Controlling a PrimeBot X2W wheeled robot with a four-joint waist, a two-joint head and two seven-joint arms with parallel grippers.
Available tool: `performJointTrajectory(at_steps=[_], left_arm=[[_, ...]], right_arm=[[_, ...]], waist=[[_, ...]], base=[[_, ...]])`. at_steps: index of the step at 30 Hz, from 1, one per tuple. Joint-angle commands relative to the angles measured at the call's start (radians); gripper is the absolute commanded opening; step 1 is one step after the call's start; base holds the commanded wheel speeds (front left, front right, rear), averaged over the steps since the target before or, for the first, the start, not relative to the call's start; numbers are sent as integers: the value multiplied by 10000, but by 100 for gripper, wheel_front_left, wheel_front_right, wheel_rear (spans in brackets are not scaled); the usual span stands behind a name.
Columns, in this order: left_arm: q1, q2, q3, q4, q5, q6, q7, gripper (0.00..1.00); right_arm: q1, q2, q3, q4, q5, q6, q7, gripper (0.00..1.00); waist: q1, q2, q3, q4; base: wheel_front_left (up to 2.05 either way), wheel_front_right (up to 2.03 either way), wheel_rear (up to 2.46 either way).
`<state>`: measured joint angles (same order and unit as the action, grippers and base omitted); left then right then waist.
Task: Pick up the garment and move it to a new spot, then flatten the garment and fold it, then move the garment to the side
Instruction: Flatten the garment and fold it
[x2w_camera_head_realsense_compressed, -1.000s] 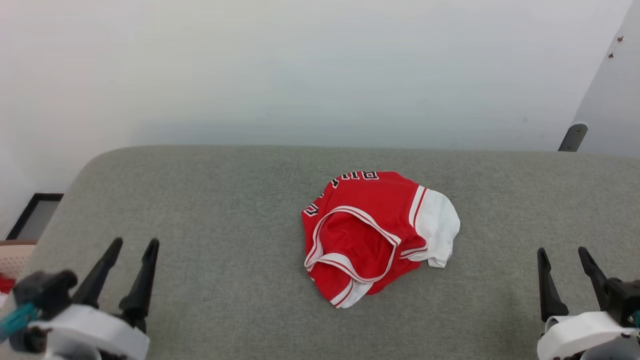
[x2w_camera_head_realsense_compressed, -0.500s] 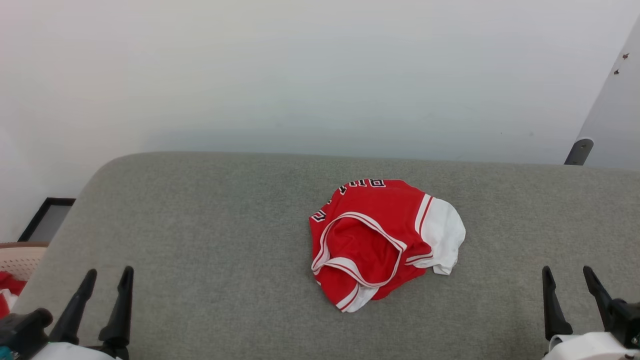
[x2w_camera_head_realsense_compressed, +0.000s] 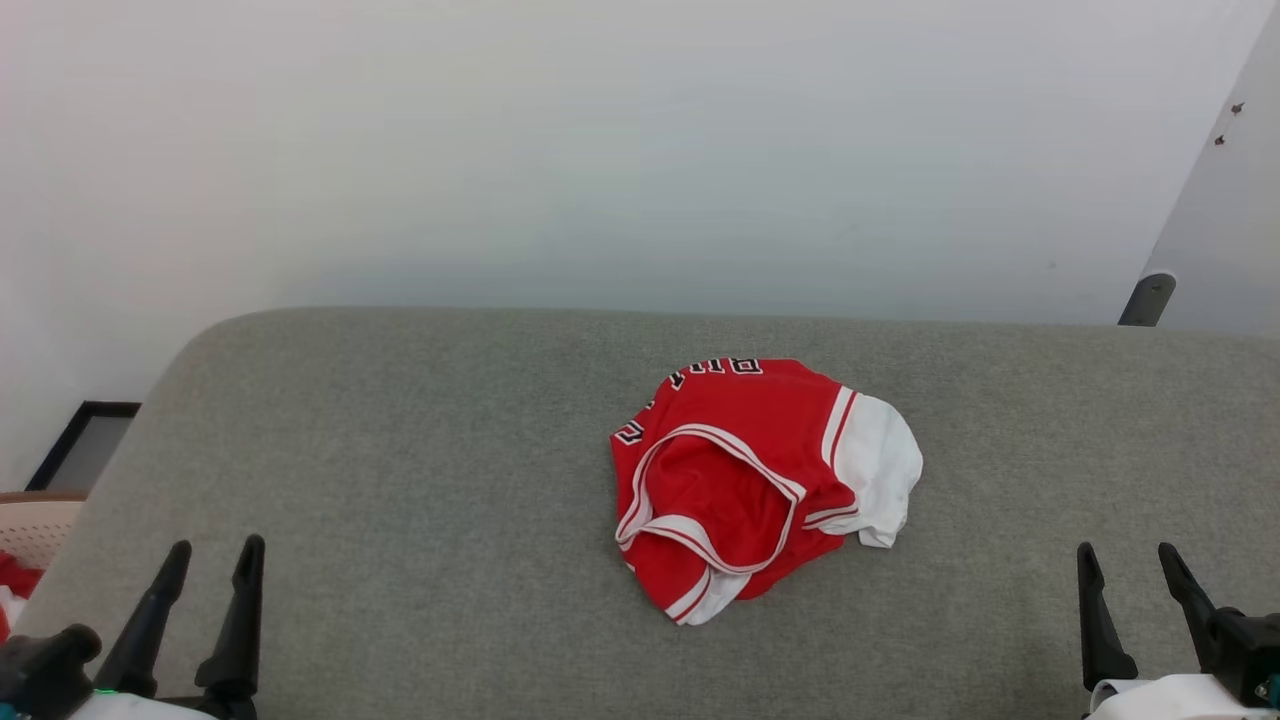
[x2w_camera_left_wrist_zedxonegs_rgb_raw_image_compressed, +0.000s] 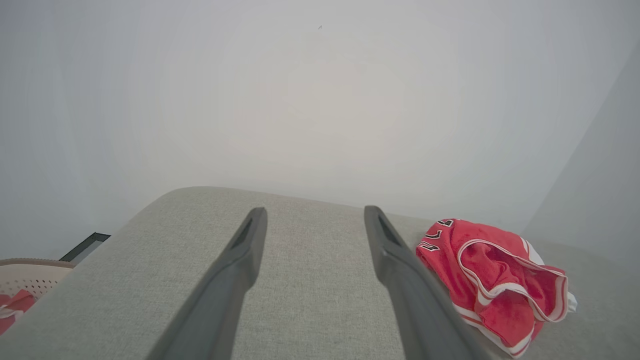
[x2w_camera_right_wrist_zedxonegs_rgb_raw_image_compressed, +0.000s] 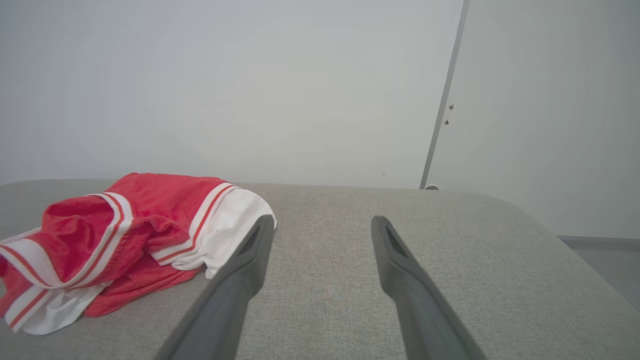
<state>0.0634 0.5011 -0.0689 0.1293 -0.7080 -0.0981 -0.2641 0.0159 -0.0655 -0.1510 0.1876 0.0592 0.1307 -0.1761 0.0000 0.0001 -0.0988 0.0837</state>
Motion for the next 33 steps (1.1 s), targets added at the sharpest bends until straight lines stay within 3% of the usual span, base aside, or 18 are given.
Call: performJointTrajectory(at_steps=[1, 12, 22, 33], left_arm=[[85, -33, 30, 11, 66, -80, 0, 100], [77, -139, 24, 8, -8, 147, 57, 100], [216, -503, -116, -537, 168, 634, 58, 100], [-178, -917, -634, -1029, 472, 741, 63, 100]], right_arm=[[168, 13, 5, -17, -43, 1, -9, 100], [-79, -14, 127, 64, 104, -1, 291, 100], [-1050, -496, 214, 645, 177, 1, 1538, 100], [-2778, -1197, 21, 2213, 222, -1, 2866, 100]], waist=[[0, -1, 2, -3], [0, -1, 78, 339], [0, -1, 290, 1376], [0, -1, 1166, 2516]], base=[[0, 0, 0], [0, 0, 0], [0, 0, 0], [0, 0, 0]])
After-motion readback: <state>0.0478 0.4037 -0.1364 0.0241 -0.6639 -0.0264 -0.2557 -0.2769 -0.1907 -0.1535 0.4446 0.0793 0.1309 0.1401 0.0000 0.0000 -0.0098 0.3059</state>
